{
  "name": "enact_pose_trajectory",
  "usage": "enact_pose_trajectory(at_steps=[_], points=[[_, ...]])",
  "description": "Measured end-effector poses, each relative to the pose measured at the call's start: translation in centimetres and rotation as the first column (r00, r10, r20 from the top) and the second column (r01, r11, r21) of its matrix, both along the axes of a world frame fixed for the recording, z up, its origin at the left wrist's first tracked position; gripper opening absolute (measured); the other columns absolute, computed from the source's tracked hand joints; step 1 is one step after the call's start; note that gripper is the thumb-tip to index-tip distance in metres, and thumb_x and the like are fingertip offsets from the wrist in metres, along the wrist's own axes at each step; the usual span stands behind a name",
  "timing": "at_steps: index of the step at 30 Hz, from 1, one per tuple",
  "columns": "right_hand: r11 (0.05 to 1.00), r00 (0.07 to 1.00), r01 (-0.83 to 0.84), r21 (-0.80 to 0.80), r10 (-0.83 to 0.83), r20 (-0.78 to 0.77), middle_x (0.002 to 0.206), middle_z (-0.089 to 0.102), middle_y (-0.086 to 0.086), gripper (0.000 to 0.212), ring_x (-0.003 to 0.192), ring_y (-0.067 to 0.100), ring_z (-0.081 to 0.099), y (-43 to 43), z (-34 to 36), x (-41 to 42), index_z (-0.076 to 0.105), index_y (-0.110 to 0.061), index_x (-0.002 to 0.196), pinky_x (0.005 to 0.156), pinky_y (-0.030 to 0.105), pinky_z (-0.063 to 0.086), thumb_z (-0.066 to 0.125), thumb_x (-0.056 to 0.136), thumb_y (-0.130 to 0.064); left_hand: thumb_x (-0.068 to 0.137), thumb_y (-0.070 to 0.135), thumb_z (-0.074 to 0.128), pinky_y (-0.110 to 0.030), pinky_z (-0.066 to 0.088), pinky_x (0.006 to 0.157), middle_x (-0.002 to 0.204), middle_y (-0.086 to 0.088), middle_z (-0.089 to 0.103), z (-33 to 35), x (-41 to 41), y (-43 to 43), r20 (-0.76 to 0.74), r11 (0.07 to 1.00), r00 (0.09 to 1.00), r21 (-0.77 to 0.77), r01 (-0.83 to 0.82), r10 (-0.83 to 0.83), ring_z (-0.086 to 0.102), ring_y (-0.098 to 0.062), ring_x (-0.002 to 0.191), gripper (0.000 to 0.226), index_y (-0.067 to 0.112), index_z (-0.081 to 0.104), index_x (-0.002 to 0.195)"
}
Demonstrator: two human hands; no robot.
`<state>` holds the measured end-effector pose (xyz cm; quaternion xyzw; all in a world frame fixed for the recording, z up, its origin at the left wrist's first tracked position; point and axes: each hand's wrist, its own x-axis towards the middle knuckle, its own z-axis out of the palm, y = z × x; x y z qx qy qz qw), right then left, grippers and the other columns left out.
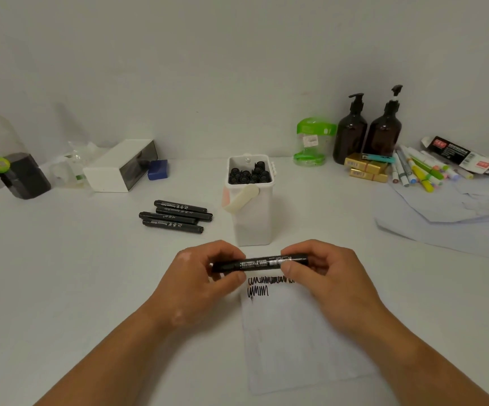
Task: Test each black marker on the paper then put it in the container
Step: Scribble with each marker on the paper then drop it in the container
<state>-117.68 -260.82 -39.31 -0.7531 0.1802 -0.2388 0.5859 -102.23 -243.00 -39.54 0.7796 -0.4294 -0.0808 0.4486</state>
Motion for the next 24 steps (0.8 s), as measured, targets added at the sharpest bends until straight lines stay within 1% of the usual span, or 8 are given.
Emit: enact_pose_trajectory(at_steps=[3,5,7,10,12,16,19,24], points=[[0.992,0.998,-0.017,0.126,0.010,0.058,0.067,0.072,-0.005,0.013,0.050,0.001,0.057,0.2,0.1,0.2,0.080,-0.023,0.086,0.051,0.007,0.041,0.079,0.086,-0.010,0.090,0.024,0.071,-0.010,0.046,0.073,0.090,0.022,0.069,0.0,-0.8,-0.2,0.184,0.997,0.981,0.051,0.055,-0.064,0.063,-0.002,0.083,0.026,0.033,0.070,0.115],[0.981,0.996,-0.047,0.186,0.033,0.079,0.067,0.071,-0.002,0.011,0.050,0.005,0.053,0.4,0.0,0.3,0.078,-0.023,0.088,0.050,0.012,0.040,0.079,0.087,-0.012,0.096,0.026,0.064,-0.005,0.039,0.078,0.102,0.022,0.064,-0.2,-1.3,-0.4,0.242,0.993,0.966,0.092,0.072,-0.093,0.056,0.007,0.087,0.036,0.029,0.060,0.131],[0.975,0.995,-0.081,0.205,0.065,0.081,0.068,0.070,-0.001,0.010,0.053,0.011,0.049,0.7,0.1,0.3,0.077,-0.027,0.090,0.049,0.018,0.039,0.080,0.082,-0.023,0.100,0.032,0.054,-0.004,0.035,0.083,0.109,0.020,0.058,-0.1,-1.8,-0.7,0.270,0.986,0.953,0.131,0.104,-0.136,0.050,0.009,0.092,0.039,0.027,0.053,0.138],[0.980,0.991,-0.124,0.158,0.113,0.078,0.068,0.069,-0.005,0.015,0.052,0.004,0.053,1.3,0.1,0.3,0.077,-0.028,0.091,0.050,0.014,0.042,0.077,0.076,-0.027,0.101,0.034,0.044,-0.020,0.044,0.085,0.109,0.010,0.065,0.3,-2.4,-0.9,0.266,0.970,0.938,0.155,0.188,-0.224,0.056,-0.007,0.096,0.032,0.024,0.059,0.127],[0.981,0.987,-0.150,0.120,0.141,0.081,0.068,0.069,-0.010,0.013,0.054,0.001,0.058,1.6,0.0,0.3,0.076,-0.027,0.090,0.052,0.010,0.043,0.077,0.077,-0.024,0.104,0.030,0.045,-0.025,0.046,0.080,0.102,0.007,0.065,0.3,-2.5,-1.0,0.254,0.964,0.935,0.162,0.210,-0.246,0.058,-0.011,0.091,0.024,0.021,0.061,0.119],[0.983,0.987,-0.149,0.108,0.141,0.078,0.066,0.070,-0.010,0.013,0.053,0.000,0.061,1.9,0.0,0.5,0.075,-0.026,0.088,0.053,0.009,0.045,0.081,0.081,-0.016,0.103,0.028,0.050,-0.025,0.045,0.071,0.089,0.008,0.062,0.0,-2.6,-1.0,0.295,0.967,0.926,0.166,0.193,-0.235,0.055,-0.009,0.078,0.016,0.017,0.061,0.105],[0.982,0.987,-0.151,0.111,0.143,0.076,0.068,0.071,-0.006,0.018,0.054,0.001,0.061,1.9,0.1,0.4,0.075,-0.024,0.086,0.053,0.009,0.045,0.081,0.085,-0.008,0.103,0.031,0.048,-0.026,0.045,0.070,0.090,0.006,0.063,-0.2,-2.9,-1.0,0.304,0.964,0.920,0.172,0.203,-0.247,0.055,-0.011,0.077,0.019,0.016,0.059,0.107],[0.975,0.981,-0.174,0.140,0.159,0.108,0.065,0.069,-0.002,0.009,0.052,0.002,0.060,1.9,0.3,0.3,0.074,-0.021,0.083,0.052,0.011,0.044,0.078,0.075,-0.019,0.104,0.031,0.046,-0.018,0.038,0.061,0.078,0.014,0.053,0.0,-3.3,-1.2,0.317,0.964,0.912,0.128,0.232,-0.261,0.047,-0.007,0.066,0.020,0.016,0.058,0.105]])
